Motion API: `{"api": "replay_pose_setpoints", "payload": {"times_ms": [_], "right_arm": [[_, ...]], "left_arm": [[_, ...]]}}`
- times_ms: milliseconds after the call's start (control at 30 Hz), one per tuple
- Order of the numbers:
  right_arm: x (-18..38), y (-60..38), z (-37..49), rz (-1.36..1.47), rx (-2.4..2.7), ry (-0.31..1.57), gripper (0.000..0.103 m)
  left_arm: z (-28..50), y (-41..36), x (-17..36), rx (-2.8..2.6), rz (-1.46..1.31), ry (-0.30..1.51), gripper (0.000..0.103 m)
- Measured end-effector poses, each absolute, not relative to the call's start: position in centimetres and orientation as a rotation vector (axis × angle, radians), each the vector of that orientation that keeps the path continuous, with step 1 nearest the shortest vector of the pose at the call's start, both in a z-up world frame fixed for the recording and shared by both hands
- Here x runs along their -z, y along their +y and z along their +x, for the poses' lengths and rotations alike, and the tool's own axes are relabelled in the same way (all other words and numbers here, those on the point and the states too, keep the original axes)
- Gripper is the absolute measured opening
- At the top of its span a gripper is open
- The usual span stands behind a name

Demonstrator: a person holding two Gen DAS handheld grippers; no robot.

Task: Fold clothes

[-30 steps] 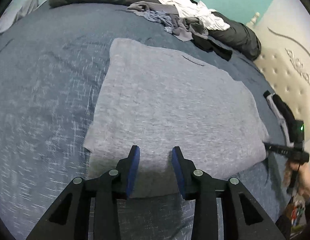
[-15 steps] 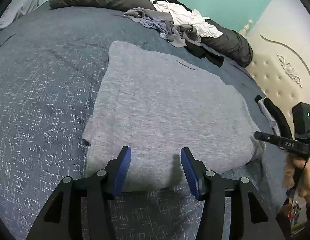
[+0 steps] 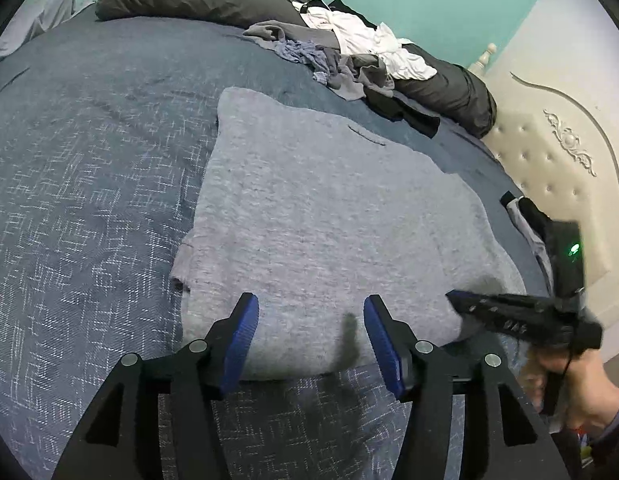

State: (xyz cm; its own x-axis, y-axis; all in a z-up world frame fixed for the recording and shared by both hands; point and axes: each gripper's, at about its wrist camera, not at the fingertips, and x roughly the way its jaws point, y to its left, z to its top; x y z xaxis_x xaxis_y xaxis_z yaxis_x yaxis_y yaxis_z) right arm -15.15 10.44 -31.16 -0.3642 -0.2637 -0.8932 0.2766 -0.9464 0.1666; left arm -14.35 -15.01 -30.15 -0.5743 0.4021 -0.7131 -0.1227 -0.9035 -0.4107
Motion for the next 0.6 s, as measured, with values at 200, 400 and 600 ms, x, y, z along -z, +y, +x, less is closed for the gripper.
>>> {"api": "replay_pose_setpoints", "payload": {"times_ms": [200, 400, 600], "right_arm": [[31.0, 9.8, -14.4, 1.530, 2.349, 0.048, 0.011], [32.7, 10.6, -13.9, 1.545, 2.380, -0.003, 0.011], [32.2, 10.1, -15.2, 1.554, 2.385, -0.012, 0.011]], "left_arm": [[-14.1, -15.4, 30.2, -2.506, -1.249, -0.471, 0.060], [-14.3, -15.4, 30.6, -2.503, -1.255, -0.473, 0.061], [-14.3, -15.5, 30.7, -2.507, -1.256, -0.470, 0.063]]}}
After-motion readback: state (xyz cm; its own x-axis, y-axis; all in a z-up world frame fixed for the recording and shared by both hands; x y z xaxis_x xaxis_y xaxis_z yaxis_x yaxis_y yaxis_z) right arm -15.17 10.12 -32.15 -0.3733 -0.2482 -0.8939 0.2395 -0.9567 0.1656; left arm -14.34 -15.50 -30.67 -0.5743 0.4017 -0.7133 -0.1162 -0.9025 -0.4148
